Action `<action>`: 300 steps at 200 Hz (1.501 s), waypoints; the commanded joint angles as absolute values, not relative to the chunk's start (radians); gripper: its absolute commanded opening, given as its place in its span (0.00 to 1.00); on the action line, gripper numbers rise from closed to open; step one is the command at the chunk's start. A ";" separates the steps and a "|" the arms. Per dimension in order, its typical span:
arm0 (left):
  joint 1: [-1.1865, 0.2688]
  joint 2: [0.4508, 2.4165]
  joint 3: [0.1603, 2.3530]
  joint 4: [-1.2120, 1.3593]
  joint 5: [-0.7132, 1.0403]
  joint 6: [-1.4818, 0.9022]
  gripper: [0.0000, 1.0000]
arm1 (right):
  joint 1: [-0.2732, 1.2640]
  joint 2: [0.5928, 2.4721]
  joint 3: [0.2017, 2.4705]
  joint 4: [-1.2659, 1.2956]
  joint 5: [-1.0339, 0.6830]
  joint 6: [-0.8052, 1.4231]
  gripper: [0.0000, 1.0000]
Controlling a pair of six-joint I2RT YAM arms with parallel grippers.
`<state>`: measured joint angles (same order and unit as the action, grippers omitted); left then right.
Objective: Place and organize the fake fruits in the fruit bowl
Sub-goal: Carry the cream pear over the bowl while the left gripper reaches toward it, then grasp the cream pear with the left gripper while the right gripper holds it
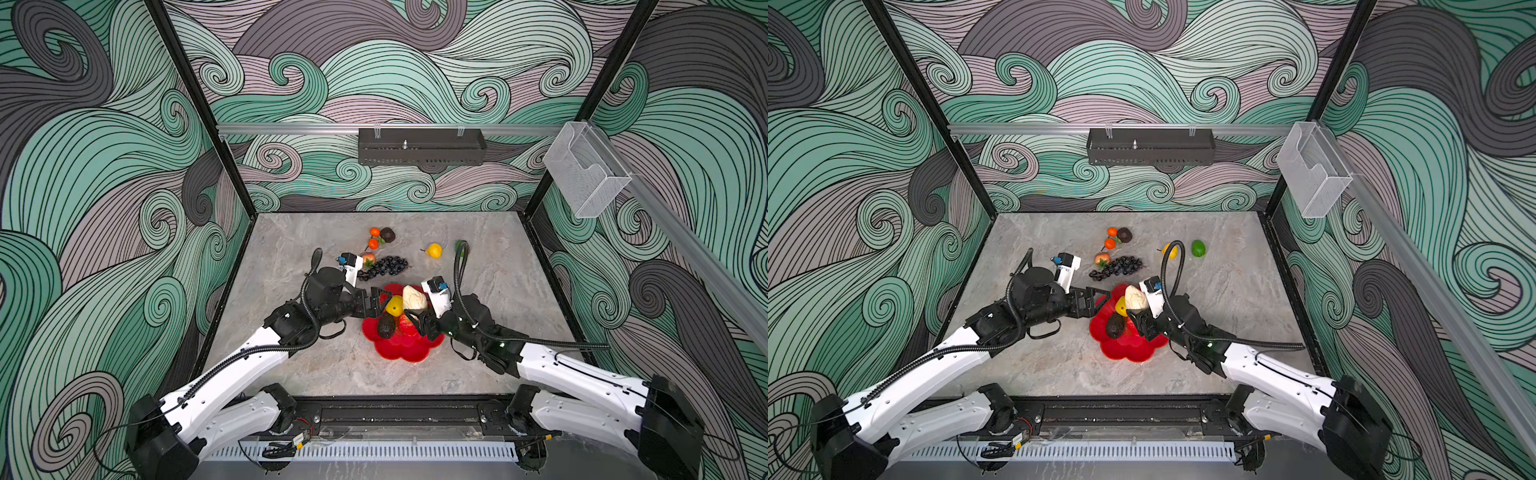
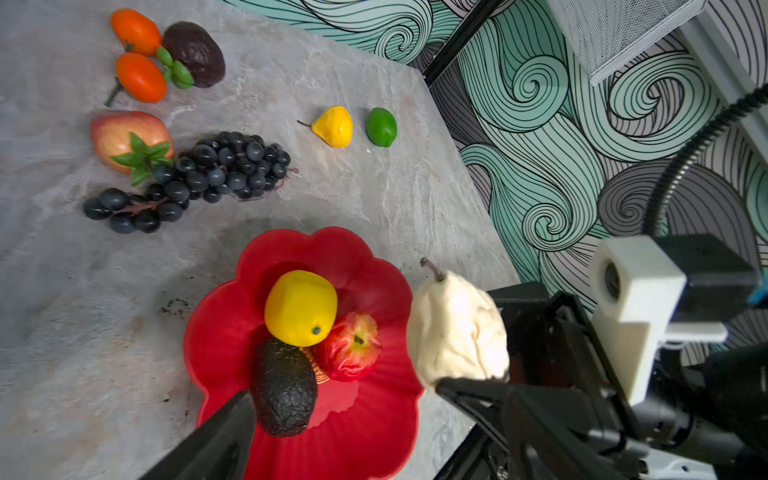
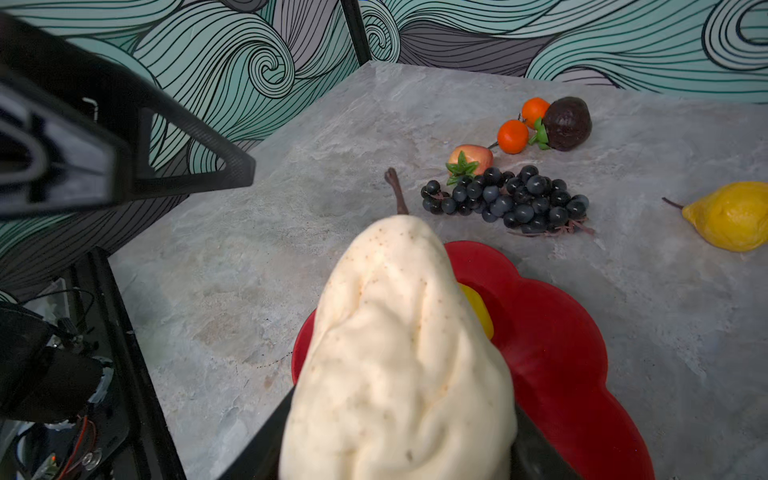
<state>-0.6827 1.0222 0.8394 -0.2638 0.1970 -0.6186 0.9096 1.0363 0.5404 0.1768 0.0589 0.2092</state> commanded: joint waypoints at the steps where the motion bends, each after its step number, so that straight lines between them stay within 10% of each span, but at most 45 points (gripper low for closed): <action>1: -0.678 1.060 0.894 -0.312 0.299 -0.648 0.88 | 0.967 1.037 0.526 0.252 0.184 0.116 0.58; 300: -0.654 1.195 0.988 -0.310 0.396 -0.690 0.17 | 1.140 1.082 0.500 0.317 0.389 0.006 0.56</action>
